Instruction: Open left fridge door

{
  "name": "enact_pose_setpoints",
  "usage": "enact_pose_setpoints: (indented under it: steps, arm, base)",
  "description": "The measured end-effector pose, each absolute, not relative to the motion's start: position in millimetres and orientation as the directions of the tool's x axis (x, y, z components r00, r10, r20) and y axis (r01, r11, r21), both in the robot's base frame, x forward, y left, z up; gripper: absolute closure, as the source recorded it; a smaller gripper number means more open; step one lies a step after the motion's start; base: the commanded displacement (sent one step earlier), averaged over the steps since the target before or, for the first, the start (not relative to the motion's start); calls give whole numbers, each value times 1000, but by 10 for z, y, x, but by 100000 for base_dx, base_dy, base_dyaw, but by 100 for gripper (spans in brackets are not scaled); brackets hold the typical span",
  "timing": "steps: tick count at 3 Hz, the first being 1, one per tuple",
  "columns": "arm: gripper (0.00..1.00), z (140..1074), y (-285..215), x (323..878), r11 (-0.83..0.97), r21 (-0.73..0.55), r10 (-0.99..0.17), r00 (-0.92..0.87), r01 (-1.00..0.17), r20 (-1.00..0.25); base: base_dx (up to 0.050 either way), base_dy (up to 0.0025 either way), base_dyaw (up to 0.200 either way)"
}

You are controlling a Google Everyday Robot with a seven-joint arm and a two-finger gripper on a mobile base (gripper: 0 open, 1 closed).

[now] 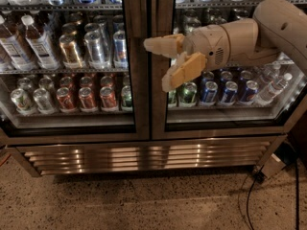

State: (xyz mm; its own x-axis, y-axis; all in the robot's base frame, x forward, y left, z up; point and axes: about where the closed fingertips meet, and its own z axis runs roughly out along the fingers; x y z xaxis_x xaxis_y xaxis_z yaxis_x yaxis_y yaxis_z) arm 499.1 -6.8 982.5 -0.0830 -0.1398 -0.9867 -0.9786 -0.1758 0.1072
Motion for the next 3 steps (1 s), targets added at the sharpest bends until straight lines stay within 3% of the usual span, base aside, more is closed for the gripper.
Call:
enact_pose_setpoints:
  steps: [2, 3]
  arm:
    - [0, 9866, -21, 5024, -139, 118, -173, -93, -983, -981]
    - [0, 10299, 108, 4956, -111, 48, -215, -24, -993, -976]
  base:
    - [0, 0, 0]
    - [0, 0, 0]
